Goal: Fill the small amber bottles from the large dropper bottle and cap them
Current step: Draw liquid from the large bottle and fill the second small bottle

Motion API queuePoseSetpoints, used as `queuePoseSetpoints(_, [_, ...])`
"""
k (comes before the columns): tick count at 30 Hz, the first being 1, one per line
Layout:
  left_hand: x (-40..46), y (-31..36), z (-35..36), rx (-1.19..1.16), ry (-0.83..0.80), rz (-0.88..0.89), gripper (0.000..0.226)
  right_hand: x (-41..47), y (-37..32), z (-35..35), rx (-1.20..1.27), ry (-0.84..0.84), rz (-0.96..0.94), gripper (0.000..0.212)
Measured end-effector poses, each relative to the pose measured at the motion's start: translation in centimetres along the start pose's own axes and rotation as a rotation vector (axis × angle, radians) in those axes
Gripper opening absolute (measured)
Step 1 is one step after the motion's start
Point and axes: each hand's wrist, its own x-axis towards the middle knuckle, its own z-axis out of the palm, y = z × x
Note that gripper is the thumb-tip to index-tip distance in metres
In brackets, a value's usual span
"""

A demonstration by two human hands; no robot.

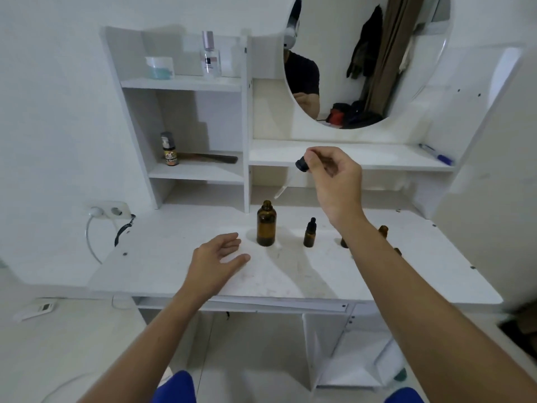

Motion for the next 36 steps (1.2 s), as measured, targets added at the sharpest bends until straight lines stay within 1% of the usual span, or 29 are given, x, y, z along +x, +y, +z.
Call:
queuePoseSetpoints(4, [1.6, 0.6, 1.2, -0.043, -0.048, 0.000, 0.076, 0.0, 0.7, 1.3, -0.021, -0.044, 0.006, 0.006])
queuePoseSetpoints(8, [3.0, 1.3, 2.8, -0.096, -0.059, -0.012, 0.081, 0.1, 1.8, 2.0, -0.094, -0.088, -0.007, 0.009])
queuePoseSetpoints(10, [3.6, 1.6, 3.5, -0.102, -0.056, -0.001, 0.078, 0.3, 2.1, 2.3, -0.110, -0.102, -0.020, 0.011])
queuePoseSetpoints(14, [4.2, 1.9, 4.3, -0.131, -0.019, 0.015, 0.064, 0.9, 2.1, 2.7, -0.076, -0.092, -0.022, 0.006])
queuePoseSetpoints(18, [4.7, 1.6, 4.5, -0.175, 0.009, 0.020, 0.055, 1.5, 2.1, 2.7, -0.084, -0.083, -0.047, 0.005])
queuePoseSetpoints(21, [4.9, 1.3, 4.6, -0.182, 0.023, 0.026, 0.054, 1.5, 2.6, 2.8, -0.112, -0.124, -0.070, 0.006])
queuePoseSetpoints(26, [5.2, 1.1, 4.7, -0.170, 0.023, 0.036, 0.055, 0.7, 3.8, 3.6, -0.179, -0.242, -0.072, 0.008])
queuePoseSetpoints(30, [5.2, 1.1, 4.6, -0.166, 0.025, 0.029, 0.056, -0.4, 5.1, 4.2, -0.243, -0.330, -0.014, 0.010])
queuePoseSetpoints(32, [5.2, 1.1, 4.7, -0.171, 0.023, 0.028, 0.055, -0.9, 5.7, 4.3, -0.265, -0.346, 0.011, 0.010])
queuePoseSetpoints(36, [5.2, 1.1, 4.7, -0.167, 0.018, 0.030, 0.054, -1.6, 6.3, 4.3, -0.309, -0.360, -0.004, 0.009])
